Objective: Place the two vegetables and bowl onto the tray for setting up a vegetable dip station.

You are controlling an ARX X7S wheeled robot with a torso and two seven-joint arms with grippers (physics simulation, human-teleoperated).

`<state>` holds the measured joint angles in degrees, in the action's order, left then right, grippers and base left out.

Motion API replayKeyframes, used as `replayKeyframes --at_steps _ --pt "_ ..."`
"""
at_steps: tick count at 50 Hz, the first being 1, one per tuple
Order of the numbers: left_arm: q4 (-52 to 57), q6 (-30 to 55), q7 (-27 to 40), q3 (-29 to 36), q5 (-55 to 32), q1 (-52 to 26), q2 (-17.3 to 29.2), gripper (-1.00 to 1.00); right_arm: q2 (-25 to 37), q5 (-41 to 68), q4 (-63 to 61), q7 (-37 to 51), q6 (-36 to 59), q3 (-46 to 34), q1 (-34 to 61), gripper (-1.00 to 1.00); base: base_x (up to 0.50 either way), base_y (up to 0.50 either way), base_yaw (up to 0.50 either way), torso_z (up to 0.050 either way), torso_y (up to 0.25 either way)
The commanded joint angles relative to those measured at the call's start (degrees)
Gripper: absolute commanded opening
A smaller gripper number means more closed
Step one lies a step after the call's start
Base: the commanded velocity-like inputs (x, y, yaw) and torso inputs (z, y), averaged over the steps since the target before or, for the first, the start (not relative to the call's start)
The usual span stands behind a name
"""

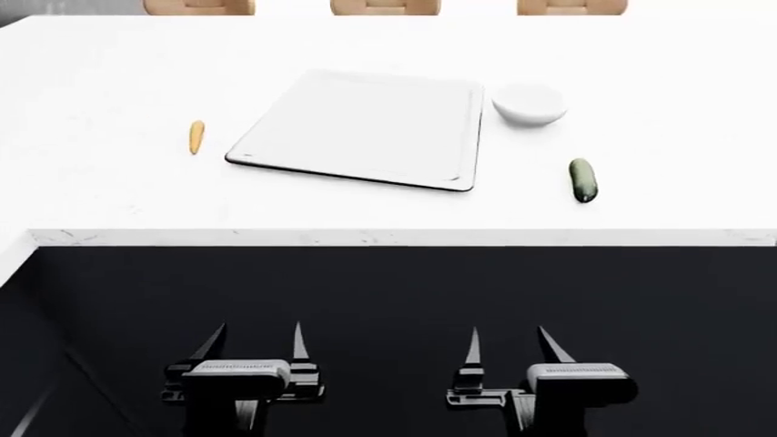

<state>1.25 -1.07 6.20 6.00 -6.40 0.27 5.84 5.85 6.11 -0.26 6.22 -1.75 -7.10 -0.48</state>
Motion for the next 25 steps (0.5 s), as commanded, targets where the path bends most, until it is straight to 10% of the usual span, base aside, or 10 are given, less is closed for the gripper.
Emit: replayKeyframes --at_steps 1,25 --pt "-0.23 -0.49 0.69 0.68 -0.78 -0.23 0.66 1.00 0.63 1.12 0.19 0.58 -0.65 -0.50 0.13 1.00 0.13 0.01 0.00 0.000 0.000" --pt "-0.22 -2.75 0.98 2.47 -1.62 0.24 2.03 1.00 1.65 2.60 0.53 1.47 -1.05 -1.58 0.18 1.00 0.00 0.00 0.00 0.035 0.000"
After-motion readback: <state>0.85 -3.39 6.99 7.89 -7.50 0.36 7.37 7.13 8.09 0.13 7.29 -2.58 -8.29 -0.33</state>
